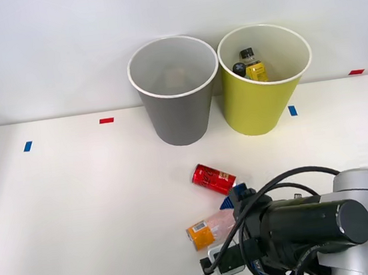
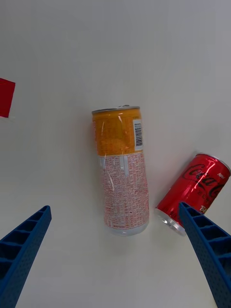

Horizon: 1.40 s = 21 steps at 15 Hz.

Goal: Put cans in the gray bin, plastic bottles in the light green bin

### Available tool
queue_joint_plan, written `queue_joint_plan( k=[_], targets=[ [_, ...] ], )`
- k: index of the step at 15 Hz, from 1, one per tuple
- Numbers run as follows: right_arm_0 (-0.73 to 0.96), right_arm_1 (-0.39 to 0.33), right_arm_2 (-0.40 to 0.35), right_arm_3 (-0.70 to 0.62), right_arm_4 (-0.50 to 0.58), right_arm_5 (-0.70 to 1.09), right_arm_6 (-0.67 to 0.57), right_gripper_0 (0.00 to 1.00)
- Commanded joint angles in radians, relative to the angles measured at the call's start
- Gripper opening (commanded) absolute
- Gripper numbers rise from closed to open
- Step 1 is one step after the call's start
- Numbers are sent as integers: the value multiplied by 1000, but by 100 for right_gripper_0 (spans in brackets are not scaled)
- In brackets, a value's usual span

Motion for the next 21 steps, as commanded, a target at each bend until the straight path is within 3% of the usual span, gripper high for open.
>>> queue_joint_plan(
  k=[1,14,21],
  targets=[
    [-23,32,12,29,-16,20,27,91],
    [-108,238,54,325,-2,19,67,91],
    [-121,276,65,399,25,19,67,91]
  ],
)
